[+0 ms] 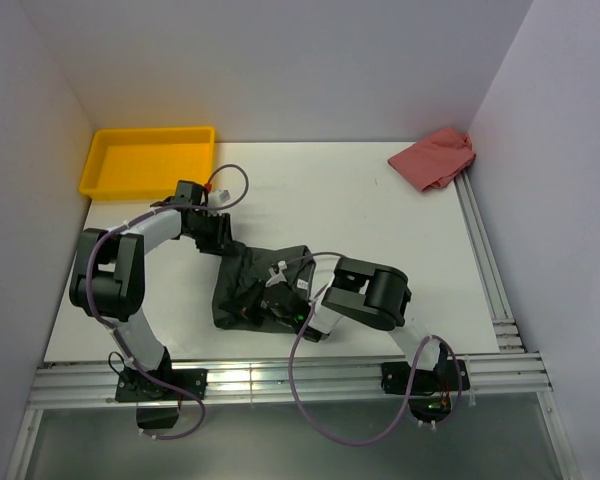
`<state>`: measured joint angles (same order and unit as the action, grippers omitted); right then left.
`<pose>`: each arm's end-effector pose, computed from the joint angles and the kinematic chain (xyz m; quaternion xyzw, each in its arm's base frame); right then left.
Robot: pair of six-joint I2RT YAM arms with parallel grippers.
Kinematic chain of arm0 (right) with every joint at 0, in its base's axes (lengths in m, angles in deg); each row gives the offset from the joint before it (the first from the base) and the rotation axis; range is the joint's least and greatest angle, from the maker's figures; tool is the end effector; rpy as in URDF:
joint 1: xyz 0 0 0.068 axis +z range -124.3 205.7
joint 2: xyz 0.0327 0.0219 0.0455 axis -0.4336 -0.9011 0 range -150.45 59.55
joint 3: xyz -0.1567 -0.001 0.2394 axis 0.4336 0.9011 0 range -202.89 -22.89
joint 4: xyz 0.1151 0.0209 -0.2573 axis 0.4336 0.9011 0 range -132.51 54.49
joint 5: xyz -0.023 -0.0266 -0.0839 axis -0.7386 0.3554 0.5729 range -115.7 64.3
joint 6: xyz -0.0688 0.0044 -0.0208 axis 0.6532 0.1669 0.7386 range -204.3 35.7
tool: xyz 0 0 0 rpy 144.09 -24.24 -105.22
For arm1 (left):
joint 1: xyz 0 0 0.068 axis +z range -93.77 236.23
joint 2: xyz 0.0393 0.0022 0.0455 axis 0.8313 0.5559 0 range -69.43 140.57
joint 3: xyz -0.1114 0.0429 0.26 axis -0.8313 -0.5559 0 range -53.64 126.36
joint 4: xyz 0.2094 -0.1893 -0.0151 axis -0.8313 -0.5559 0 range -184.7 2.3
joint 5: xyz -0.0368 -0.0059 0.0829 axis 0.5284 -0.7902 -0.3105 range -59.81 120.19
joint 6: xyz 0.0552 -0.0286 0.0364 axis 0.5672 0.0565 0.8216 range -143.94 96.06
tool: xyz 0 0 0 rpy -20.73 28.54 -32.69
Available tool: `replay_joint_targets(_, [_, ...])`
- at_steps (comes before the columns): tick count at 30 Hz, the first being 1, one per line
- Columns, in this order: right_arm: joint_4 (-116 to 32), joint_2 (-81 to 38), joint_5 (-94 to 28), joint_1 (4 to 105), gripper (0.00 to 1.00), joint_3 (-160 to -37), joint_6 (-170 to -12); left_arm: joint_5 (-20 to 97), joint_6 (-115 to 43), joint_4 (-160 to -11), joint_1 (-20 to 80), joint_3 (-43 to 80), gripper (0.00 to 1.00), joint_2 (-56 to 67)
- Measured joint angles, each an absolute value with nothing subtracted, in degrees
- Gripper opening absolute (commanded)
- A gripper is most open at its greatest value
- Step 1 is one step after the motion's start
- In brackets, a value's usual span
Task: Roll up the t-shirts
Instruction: Roll the tshirt
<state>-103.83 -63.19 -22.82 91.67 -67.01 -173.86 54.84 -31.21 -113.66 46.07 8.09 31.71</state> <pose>0.1695 0.3725 0.0570 0.1791 0.7851 0.5748 0.1453 0.3617 -0.0899 0.1460 0.0696 0.9530 -0.2376 0.1744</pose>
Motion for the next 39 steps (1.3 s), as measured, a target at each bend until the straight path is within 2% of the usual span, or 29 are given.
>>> replay_joint_targets(1, [-103.59, -63.21, -23.09, 91.67, 0.14, -67.31, -173.81, 54.79, -31.37, -113.68, 45.83, 8.09, 0.28, 31.82])
replay_joint_targets(2, [-102.91, -63.21, -23.2, 91.67, 0.25, -67.71, -173.64, 54.73, -31.17, -113.7, 45.66, 8.09, 0.16, 31.91])
replay_joint_targets(5, [-99.11, -62.62, -23.2, 91.65, 0.42, -69.37, -172.72, 54.47, -31.08, -113.68, 45.18, 8.09, 0.0, 32.08])
replay_joint_targets(9, [-84.97, -58.38, -21.84, 91.83, 0.53, -74.68, -169.13, 53.79, -31.12, -113.66, 45.09, 8.09, 0.0, 32.08])
replay_joint_targets(17, [-47.88, -53.7, -11.15, 94.51, 0.55, -89.04, -162.88, 52.17, -31.26, -113.66, 44.98, 8.09, 0.0, 31.97])
replay_joint_targets(24, [-19.66, -54.88, -1.82, 97.95, 0.55, -108.25, -159.63, 51.28, -31.3, -113.66, 44.83, 8.09, 0.0, 31.76])
replay_joint_targets(34, [-7.55, -62.86, 3.23, 99.17, 0.54, -124.32, -155.1, 51.28, -31.32, -113.66, 44.74, 8.09, 0.0, 31.76])
replay_joint_targets(39, [-5.54, -67.89, 3.19, 99.06, 0.54, -127.49, -153.83, 51.25, -31.3, -113.68, 44.72, 8.12, 0.0, 31.76])
